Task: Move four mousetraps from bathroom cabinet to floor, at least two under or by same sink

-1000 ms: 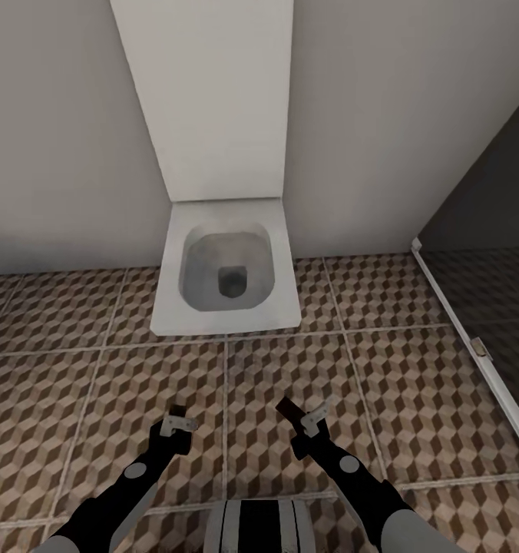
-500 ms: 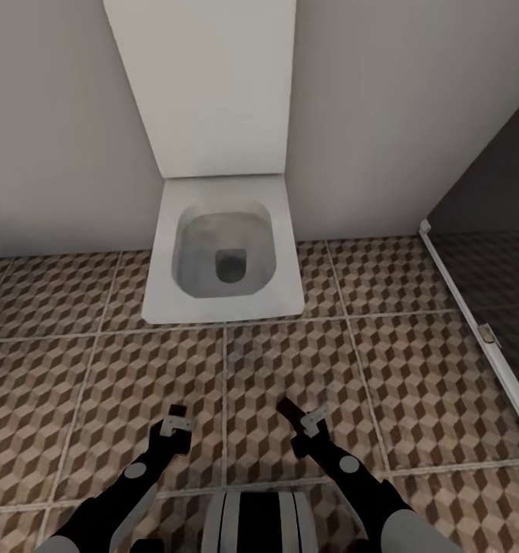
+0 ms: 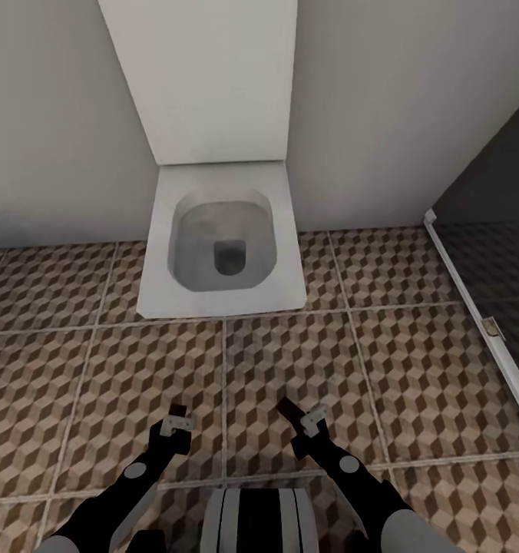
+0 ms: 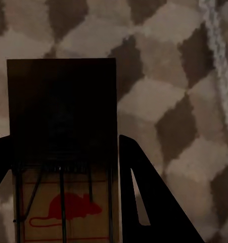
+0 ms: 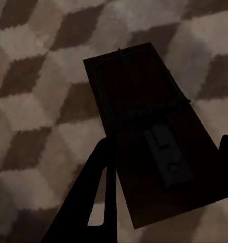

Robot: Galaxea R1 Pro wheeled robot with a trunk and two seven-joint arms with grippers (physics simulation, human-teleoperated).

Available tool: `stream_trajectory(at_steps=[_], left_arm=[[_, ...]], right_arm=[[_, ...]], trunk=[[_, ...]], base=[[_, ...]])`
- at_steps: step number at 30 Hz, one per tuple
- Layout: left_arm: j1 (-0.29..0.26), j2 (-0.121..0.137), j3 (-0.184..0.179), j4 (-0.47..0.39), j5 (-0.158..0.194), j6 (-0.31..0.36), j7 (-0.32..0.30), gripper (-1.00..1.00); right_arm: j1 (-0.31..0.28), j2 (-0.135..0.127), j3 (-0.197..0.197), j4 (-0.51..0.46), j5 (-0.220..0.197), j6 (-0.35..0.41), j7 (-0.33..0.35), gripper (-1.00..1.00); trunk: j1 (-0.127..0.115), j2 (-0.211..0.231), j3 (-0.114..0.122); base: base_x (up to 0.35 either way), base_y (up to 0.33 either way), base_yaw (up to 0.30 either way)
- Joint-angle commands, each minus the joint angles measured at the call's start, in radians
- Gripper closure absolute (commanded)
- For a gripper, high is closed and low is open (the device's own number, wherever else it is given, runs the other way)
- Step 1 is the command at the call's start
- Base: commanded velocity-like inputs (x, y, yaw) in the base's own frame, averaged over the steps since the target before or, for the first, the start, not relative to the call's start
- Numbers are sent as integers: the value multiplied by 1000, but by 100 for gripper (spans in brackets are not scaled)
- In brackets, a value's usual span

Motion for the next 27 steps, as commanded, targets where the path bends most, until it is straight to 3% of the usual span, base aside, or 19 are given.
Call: stream_trajectory(at_steps=[1,7,21,27], left_arm=[[-1,2,-9,-1,6,-4,11,100],[-1,1,-9,-2,6,-3,11,100],[-1,1,-10,1,6,-3,11,100],[-1,-1,-61,24,6,-10,12,100]], right_arm=[[0,0,-1,1,8,-4,-2,100],[0,0,-1,1,8,-4,-2,100],[0,-1,0,1,9,-5,0,100],[0,-3,1,1,12,-7,0,100]], trunk=[[0,0,-1],[0,0,-1],[0,0,-1],[0,0,-1]], base=[[0,0,0],[102,12,0],[276,121,0],[37,12,0]])
